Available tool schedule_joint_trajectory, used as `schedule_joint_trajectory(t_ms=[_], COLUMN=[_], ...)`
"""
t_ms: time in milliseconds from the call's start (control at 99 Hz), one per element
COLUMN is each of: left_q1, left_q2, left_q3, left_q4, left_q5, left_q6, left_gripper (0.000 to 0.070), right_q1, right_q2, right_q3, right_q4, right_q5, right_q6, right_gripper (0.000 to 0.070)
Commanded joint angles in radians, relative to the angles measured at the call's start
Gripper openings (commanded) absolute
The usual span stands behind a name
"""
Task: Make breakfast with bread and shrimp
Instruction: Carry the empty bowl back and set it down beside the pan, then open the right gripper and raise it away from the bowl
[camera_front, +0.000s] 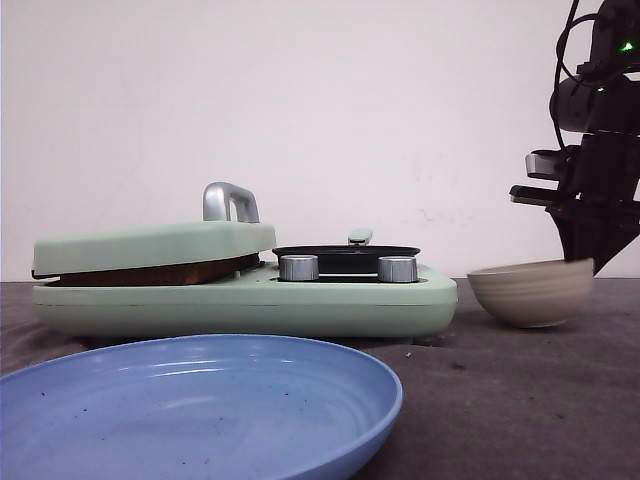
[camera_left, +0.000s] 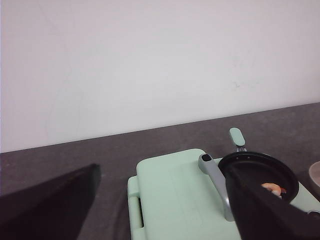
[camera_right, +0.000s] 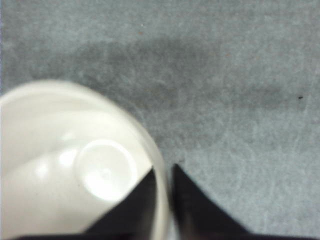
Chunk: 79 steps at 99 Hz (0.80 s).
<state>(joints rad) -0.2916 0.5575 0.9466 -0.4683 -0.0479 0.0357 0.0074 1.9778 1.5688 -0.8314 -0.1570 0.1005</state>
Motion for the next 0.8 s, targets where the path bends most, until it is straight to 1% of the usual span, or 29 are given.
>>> schedule_joint_trajectory(t_ms=[0,40,81,253,434,505,586,657,697,737,788], left_q1=[-0.002,-0.002,-0.001,-0.002,-0.001,-0.001,-0.001,-0.002,-0.002,-0.002,-0.002], left_q2=[0.005,0.005,0.005,0.005,0.013,0.026,0.043,0.056,0.064,0.071,0.079], left_q3=[0.010,0.010,0.010,0.010,0.010,0.010,0.010,0.010,0.010,0.010,0.010], left_q4=[0.010,0.010,0.010,0.010,0.011,0.013,0.019,0.022,0.024,0.027,0.035], left_q5=[0.003,0.003,0.003,0.003,0.003,0.003,0.004,0.004,0.004,0.004,0.005], left_q6=[0.001,0.001,0.002,0.002,0.002,0.002,0.001,0.001,0.000,-0.003,-0.003], left_gripper=[0.0457,0.0457,0.0457,0.0457,0.0457,0.0457,0.0452,0.0383,0.0331,0.0248,0.0139], right_q1=[0.000,-0.003,-0.005,-0.018,-0.025,-0.025,-0.019,-0.006,0.003,0.013,0.026], right_q2=[0.025,0.025,0.025,-0.011,-0.129,-0.192,-0.270,-0.343,-0.385,-0.425,-0.477], right_q3=[0.013,0.013,0.013,0.017,0.017,0.017,0.017,0.017,0.017,0.017,0.017], right_q4=[-0.005,-0.007,-0.007,-0.009,-0.023,-0.032,-0.037,-0.035,-0.031,-0.028,-0.025], right_q5=[0.000,0.000,0.000,0.000,-0.006,-0.038,-0.098,-0.130,-0.139,-0.142,-0.142], right_q6=[-0.011,-0.012,-0.011,-0.011,-0.006,-0.003,0.000,0.011,0.016,0.016,0.016], right_gripper=[0.0266,0.0318,0.0335,0.0335,0.0335,0.0335,0.0335,0.0331,0.0308,0.0241,0.0119])
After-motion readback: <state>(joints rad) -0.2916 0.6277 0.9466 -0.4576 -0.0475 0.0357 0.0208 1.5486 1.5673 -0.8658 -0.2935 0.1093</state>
